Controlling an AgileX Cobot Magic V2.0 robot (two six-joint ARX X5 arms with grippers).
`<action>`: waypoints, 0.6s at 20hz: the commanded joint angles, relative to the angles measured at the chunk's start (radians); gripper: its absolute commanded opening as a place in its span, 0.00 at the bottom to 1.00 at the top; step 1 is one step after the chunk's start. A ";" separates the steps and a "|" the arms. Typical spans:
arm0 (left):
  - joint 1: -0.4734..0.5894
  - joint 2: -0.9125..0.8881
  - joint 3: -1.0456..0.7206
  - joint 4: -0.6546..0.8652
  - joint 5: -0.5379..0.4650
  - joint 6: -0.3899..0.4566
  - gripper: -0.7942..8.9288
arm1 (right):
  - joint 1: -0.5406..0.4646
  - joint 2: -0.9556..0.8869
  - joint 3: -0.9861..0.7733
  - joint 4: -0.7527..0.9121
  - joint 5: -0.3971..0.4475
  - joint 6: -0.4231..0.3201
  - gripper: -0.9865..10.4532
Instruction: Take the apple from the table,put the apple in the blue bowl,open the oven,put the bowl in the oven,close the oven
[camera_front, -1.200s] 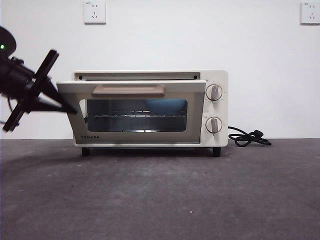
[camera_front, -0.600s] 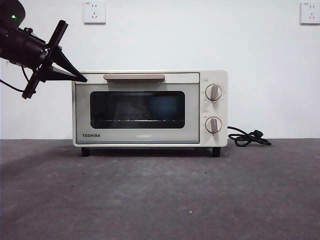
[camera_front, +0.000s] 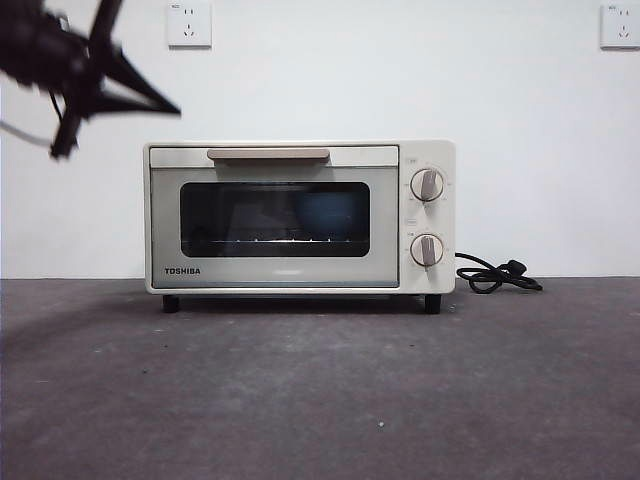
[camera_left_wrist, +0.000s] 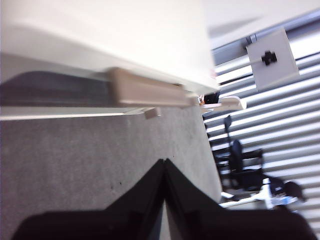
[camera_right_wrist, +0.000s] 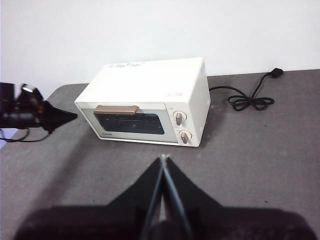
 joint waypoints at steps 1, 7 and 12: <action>-0.011 -0.105 0.001 -0.074 -0.105 0.205 0.07 | 0.001 -0.004 -0.007 -0.023 0.004 0.004 0.09; -0.043 -0.357 0.001 -0.296 -0.467 0.360 0.08 | 0.001 -0.004 -0.007 -0.023 0.004 0.004 0.09; -0.051 -0.515 0.002 -0.338 -0.468 0.331 0.08 | 0.001 -0.004 -0.007 -0.023 0.004 0.004 0.09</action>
